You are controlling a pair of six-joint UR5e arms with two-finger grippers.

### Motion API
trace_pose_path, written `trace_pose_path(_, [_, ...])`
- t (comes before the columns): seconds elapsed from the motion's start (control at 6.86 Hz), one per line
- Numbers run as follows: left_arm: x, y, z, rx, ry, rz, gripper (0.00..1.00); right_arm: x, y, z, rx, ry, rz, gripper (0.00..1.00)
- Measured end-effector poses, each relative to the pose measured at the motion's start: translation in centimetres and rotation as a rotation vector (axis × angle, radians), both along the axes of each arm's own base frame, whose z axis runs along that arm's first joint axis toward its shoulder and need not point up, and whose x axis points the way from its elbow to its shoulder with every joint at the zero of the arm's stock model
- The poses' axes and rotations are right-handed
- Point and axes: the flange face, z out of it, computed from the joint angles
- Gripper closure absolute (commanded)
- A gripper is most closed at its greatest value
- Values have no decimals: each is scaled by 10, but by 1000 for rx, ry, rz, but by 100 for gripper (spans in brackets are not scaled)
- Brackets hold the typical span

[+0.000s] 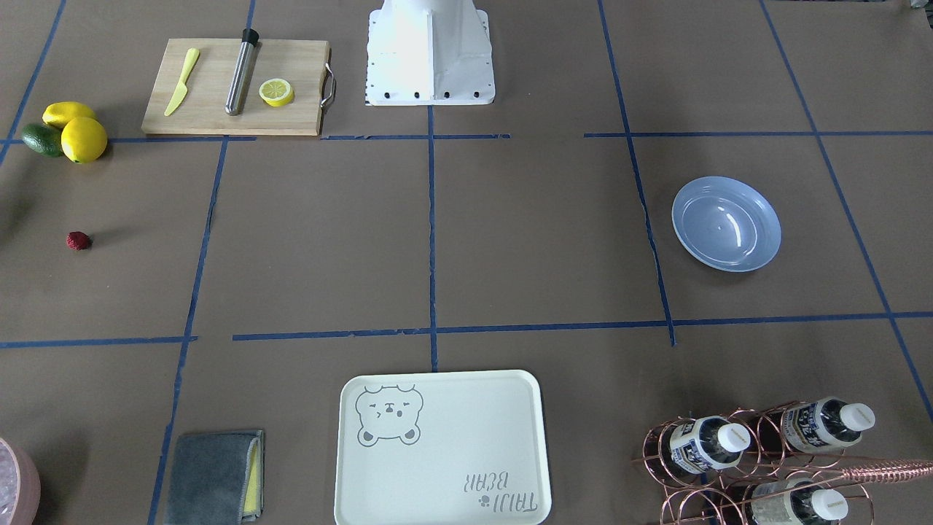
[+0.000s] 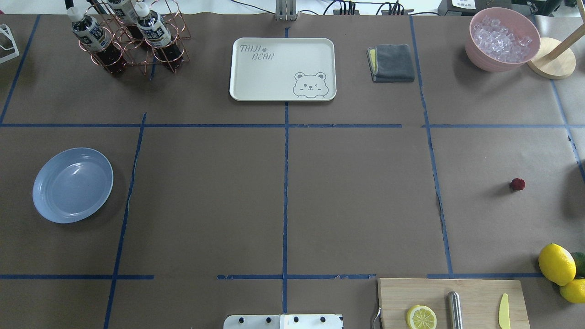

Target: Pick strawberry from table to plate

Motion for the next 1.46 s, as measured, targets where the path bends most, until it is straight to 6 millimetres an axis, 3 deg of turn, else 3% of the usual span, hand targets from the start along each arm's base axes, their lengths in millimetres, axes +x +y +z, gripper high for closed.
trace_pose_path(0.58, [0, 0, -2, 5, 2, -1, 0, -9, -12, -9, -19, -4, -17, 0])
trace_pose_path(1.02, [2, -12, -18, 39, 31, -6, 0, -9, -11, -8, -23, -17, -19, 0])
trace_pose_path(1.17, [8, -12, -25, 65, 35, 8, 0, -9, -9, -9, -17, -18, -18, 0])
trace_pose_path(1.46, [50, -16, -18, 59, 46, 76, 0, -11, -7, -12, -16, -41, -22, 0])
